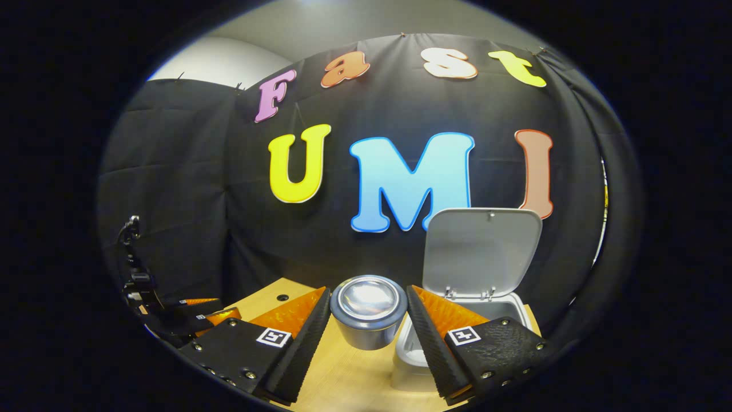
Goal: Press the lid of the desktop garbage bin to open it, pick up the crumpled paper on the desktop and throw it into the bin, then pick up the pop can on the desktop and drop it into the bin, and finally close the garbage bin lid.
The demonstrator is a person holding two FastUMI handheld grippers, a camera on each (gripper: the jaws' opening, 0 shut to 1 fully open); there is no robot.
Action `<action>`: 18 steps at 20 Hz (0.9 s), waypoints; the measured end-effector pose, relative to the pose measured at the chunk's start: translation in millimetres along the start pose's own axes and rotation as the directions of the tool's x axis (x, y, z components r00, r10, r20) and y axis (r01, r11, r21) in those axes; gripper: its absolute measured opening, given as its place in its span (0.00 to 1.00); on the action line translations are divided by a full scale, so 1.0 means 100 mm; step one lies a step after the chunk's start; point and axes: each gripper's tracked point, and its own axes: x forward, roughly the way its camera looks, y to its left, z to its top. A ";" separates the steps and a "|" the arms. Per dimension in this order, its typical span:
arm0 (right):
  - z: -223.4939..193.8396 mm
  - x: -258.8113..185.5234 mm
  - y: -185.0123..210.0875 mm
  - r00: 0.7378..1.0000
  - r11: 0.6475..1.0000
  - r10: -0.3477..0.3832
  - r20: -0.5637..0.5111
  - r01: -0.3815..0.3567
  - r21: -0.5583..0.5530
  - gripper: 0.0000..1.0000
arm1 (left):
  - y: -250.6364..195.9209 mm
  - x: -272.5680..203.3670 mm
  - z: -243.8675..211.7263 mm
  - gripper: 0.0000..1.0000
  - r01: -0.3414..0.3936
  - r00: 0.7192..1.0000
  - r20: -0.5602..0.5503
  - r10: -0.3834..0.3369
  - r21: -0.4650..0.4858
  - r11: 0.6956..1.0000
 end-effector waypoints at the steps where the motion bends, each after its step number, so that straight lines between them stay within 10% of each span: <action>1: 0.05 0.00 -0.09 1.000 1.000 -0.020 0.013 0.020 0.014 0.84 | 0.00 0.01 0.00 0.72 0.000 1.000 -0.002 0.000 -0.004 1.000; 18: -0.48 0.01 -1.03 0.967 0.964 -0.228 -0.116 0.241 0.116 0.85 | -0.05 0.06 -0.12 0.73 0.009 0.999 -0.037 -0.008 0.026 1.000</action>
